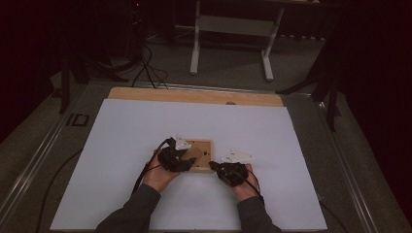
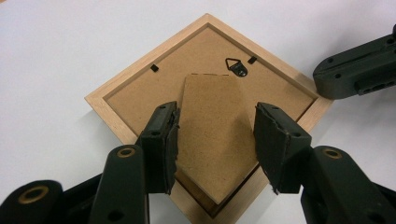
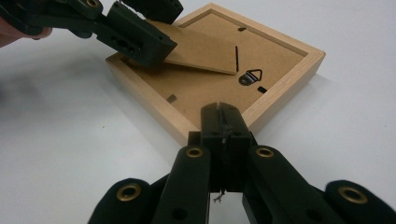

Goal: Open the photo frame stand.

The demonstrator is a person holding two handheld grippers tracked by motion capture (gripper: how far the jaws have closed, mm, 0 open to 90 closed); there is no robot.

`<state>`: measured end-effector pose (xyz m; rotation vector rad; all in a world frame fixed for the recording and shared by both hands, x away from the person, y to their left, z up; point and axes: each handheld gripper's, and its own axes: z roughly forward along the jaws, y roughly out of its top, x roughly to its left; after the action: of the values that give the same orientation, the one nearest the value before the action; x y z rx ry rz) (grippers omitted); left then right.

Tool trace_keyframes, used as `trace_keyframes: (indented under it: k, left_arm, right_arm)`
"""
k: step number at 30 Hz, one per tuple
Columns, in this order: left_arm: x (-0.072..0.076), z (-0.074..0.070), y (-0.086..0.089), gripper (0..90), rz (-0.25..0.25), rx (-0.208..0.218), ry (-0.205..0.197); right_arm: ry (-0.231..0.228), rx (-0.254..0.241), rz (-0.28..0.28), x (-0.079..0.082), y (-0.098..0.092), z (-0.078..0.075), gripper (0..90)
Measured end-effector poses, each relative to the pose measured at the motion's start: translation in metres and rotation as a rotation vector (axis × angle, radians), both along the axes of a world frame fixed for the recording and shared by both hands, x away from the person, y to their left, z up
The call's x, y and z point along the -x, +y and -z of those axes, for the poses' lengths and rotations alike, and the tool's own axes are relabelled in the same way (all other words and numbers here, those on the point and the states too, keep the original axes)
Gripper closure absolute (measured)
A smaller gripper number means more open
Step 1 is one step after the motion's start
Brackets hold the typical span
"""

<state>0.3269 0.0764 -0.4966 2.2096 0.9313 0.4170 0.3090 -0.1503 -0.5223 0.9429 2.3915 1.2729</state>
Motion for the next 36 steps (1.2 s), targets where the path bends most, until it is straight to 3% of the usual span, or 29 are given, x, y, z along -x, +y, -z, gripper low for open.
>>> trace_keyframes:
  k: [7,12,15,22,29,36]
  left_arm:
    - [0.003,-0.002,0.002,50.5,-0.003,0.014,-0.014]
    - [0.007,-0.01,0.013,50.0,-0.018,0.08,-0.019]
    - [0.012,-0.015,0.02,55.6,-0.016,0.105,-0.024]
    - [0.021,-0.017,0.031,65.3,-0.006,0.11,-0.01]
    - [0.028,-0.016,0.039,88.4,-0.013,0.098,-0.015]
    - [0.031,-0.01,0.041,89.6,-0.012,0.075,0.007]
  right_arm:
    - [0.0,0.0,0.0,0.0,0.0,0.0,89.6]
    - [0.0,-0.001,0.0,0.0,0.0,0.0,89.6]
    - [-0.001,0.0,0.001,0.0,0.0,0.0,89.6]
    - [-0.001,-0.002,0.001,0.0,0.0,0.0,89.6]
    - [-0.002,-0.002,0.002,0.0,0.0,0.0,89.6]
    - [-0.002,-0.003,0.001,0.0,0.0,0.0,89.6]
